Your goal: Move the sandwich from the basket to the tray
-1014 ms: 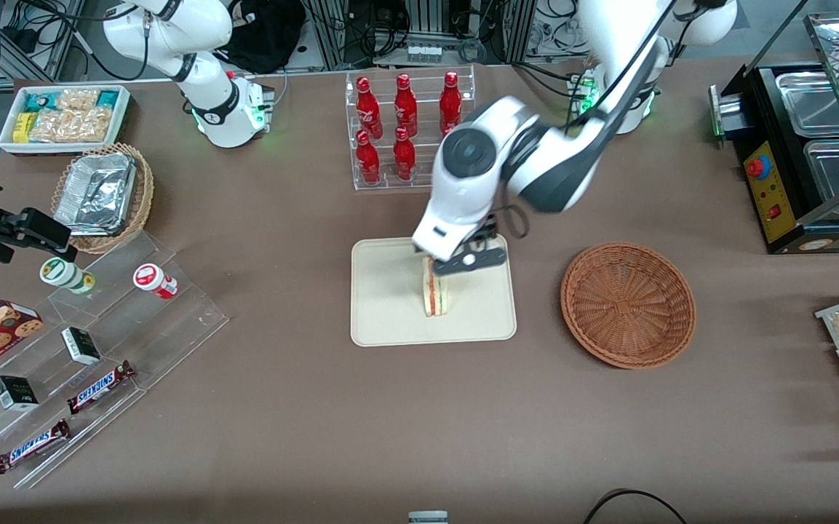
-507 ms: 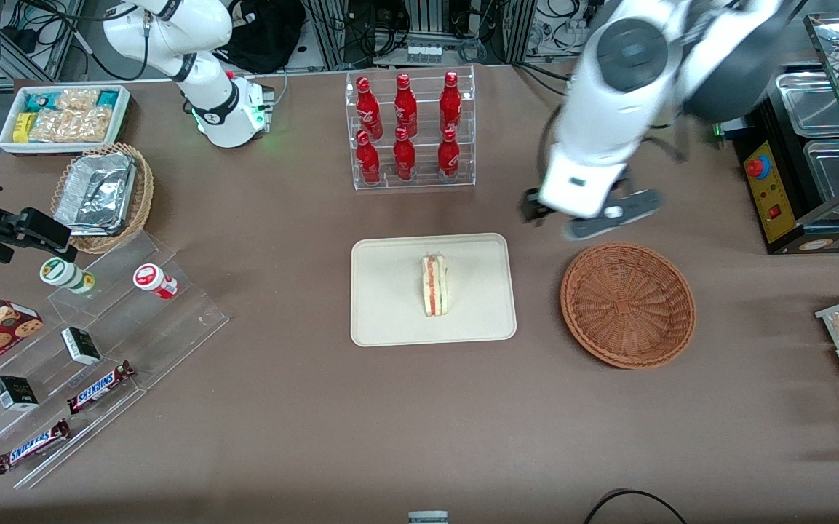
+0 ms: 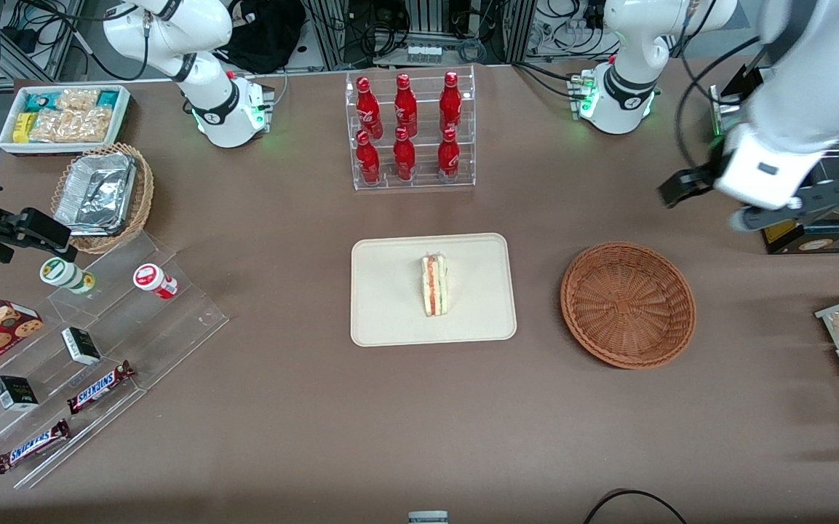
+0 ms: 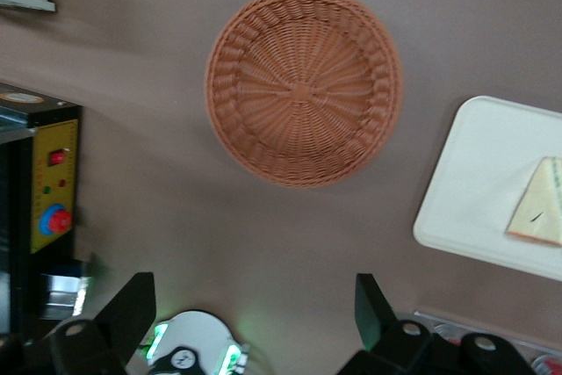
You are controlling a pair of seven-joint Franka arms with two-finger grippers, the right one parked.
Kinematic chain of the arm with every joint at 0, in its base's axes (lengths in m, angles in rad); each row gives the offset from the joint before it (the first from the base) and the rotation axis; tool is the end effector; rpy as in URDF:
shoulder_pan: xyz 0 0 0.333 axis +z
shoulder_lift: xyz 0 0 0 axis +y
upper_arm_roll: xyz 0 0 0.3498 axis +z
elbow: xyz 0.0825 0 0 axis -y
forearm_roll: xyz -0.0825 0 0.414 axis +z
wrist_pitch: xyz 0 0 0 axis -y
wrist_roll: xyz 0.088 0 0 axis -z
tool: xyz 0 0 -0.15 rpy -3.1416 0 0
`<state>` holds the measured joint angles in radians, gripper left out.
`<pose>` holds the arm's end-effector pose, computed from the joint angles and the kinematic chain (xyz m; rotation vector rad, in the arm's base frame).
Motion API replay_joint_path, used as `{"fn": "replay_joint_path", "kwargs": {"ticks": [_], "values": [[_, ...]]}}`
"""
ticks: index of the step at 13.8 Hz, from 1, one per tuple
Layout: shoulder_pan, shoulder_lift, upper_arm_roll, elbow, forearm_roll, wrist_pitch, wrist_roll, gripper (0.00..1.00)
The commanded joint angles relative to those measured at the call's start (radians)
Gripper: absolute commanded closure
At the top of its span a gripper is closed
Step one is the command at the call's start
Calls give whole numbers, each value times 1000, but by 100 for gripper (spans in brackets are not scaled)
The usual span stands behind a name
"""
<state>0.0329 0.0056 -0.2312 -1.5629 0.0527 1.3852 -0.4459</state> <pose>0.5483 -0.1010 0.6026 -3.0016 -0.3809 0.2389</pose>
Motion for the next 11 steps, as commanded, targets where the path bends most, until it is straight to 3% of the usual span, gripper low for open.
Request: {"fn": "replay_joint_path", "kwargs": {"ticks": [1, 7, 11], "values": [[68, -50, -13, -25, -10, -41, 123, 0], [84, -119, 45, -71, -16, -80, 330, 0], [32, -66, 52, 18, -11, -68, 288, 0]]}}
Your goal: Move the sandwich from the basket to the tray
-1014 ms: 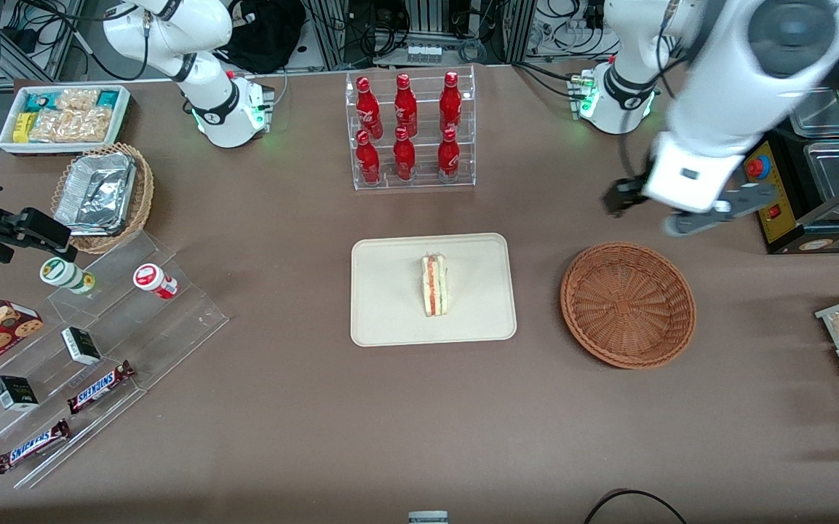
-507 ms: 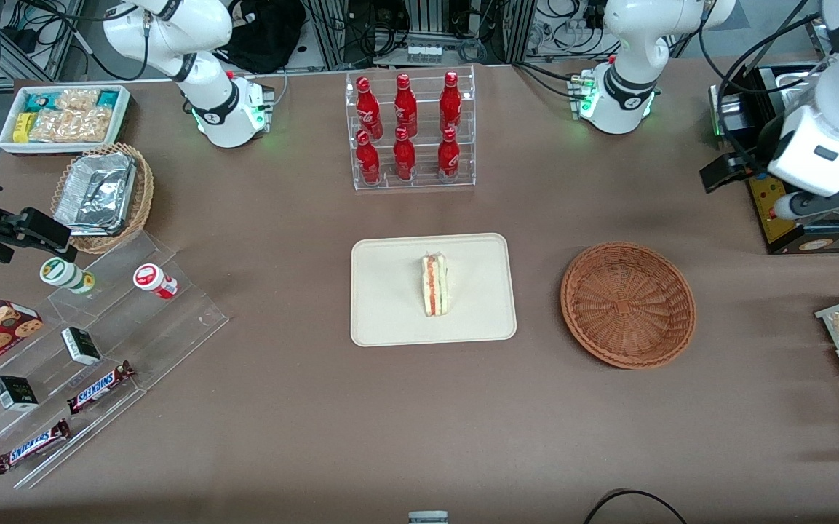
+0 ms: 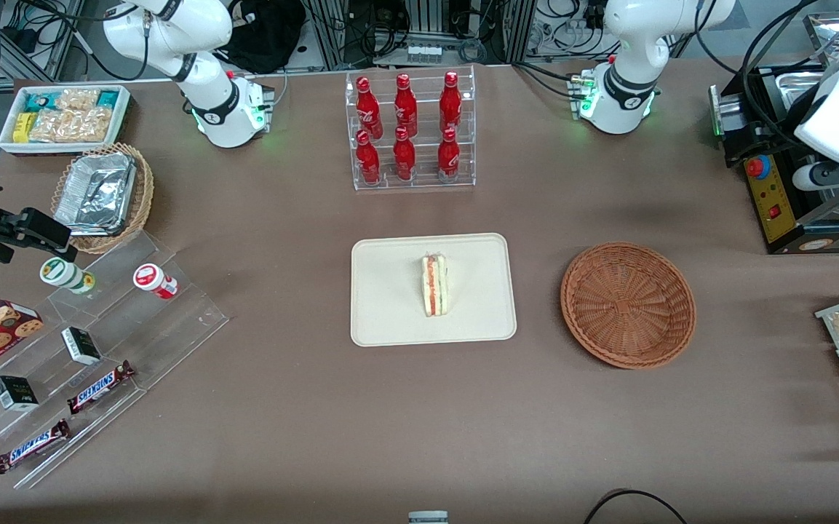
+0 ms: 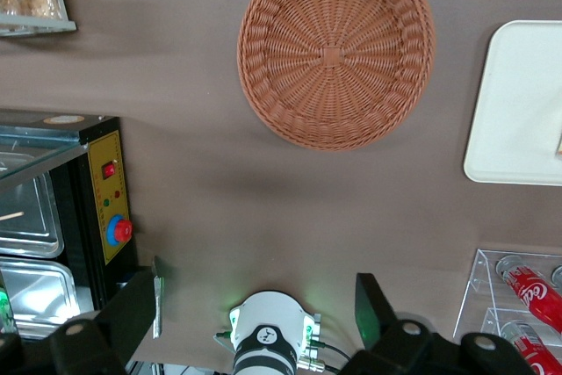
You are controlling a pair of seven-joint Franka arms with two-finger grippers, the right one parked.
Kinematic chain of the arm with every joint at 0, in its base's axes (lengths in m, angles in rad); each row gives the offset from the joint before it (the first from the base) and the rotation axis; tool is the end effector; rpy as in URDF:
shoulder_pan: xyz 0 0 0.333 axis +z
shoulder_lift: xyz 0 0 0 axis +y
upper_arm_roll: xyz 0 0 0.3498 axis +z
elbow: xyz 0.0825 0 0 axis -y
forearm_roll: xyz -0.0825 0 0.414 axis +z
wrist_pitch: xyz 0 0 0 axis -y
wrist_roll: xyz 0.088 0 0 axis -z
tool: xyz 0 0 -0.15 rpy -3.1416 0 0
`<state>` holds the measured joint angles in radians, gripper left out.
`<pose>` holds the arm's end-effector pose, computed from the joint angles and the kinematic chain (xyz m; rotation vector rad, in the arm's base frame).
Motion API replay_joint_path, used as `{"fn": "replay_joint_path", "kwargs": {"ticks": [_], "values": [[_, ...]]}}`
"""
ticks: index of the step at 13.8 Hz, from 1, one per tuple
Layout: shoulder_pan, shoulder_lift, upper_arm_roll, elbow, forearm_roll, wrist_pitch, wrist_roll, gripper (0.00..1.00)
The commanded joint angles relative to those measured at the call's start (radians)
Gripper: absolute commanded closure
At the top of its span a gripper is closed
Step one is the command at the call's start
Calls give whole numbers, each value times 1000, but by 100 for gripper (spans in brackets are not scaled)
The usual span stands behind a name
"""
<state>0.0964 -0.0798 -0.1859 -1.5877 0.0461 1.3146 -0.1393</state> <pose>0.5185 -0.0429 0.6321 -3.0450 -0.0901 0.2850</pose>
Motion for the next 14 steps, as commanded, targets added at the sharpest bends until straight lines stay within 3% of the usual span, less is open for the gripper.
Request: {"fn": "replay_joint_path", "kwargs": {"ticks": [1, 4, 8, 14], "values": [[-46, 34, 6, 67, -5, 14, -22, 0], [-79, 60, 13, 72, 31, 144, -39, 0], [-73, 103, 14, 153, 8, 137, -45, 0], [-73, 100, 45, 157, -3, 109, -63, 0]]}}
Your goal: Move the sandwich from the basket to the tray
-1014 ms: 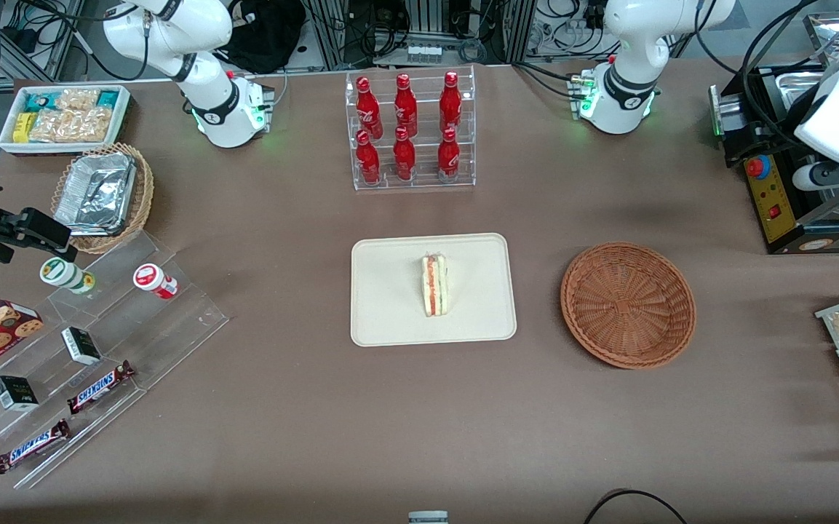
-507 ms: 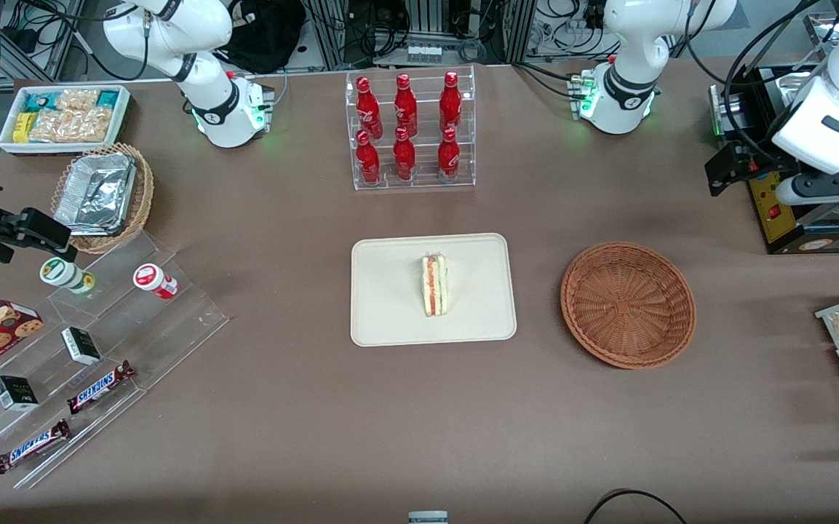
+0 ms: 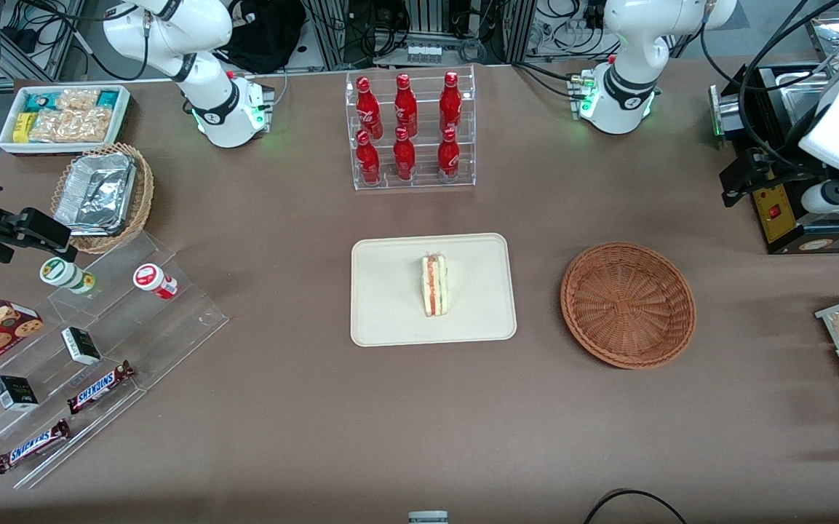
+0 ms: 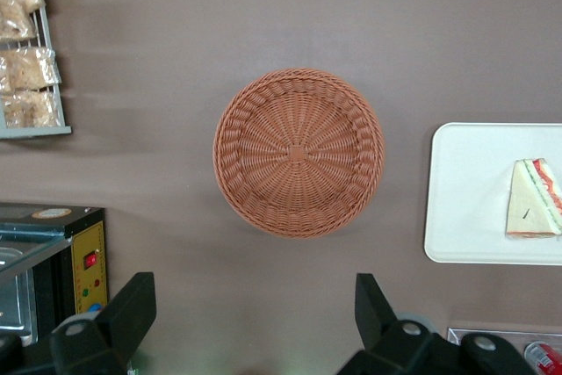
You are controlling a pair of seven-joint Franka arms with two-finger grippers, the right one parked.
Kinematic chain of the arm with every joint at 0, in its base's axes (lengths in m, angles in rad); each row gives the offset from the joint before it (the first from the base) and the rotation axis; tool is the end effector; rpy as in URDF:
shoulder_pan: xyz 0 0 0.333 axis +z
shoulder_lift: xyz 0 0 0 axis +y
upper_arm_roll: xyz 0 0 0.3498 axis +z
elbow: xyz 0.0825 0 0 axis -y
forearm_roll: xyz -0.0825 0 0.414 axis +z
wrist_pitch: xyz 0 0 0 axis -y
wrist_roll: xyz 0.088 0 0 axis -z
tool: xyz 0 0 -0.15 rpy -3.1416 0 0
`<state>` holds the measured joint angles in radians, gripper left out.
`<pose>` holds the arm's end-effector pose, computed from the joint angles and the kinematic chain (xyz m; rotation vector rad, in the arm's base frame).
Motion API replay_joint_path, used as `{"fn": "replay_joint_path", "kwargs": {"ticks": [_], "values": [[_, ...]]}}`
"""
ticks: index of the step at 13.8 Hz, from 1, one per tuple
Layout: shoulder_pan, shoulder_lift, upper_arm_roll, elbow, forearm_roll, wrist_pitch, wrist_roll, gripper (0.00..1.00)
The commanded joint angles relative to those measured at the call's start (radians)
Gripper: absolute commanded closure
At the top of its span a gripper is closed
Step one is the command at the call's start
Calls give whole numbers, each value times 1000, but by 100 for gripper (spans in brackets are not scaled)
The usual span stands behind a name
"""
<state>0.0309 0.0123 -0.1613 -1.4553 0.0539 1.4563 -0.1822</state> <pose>0.5726 -0.0658 0.6558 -3.0876 -0.0890 0.0046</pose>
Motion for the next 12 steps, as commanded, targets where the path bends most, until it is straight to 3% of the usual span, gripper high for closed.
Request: {"fn": "replay_joint_path", "kwargs": {"ticks": [1, 12], "values": [[-8, 3, 22, 20, -8, -66, -7, 0], [-13, -3, 51, 18, -9, -102, -13, 0]]}}
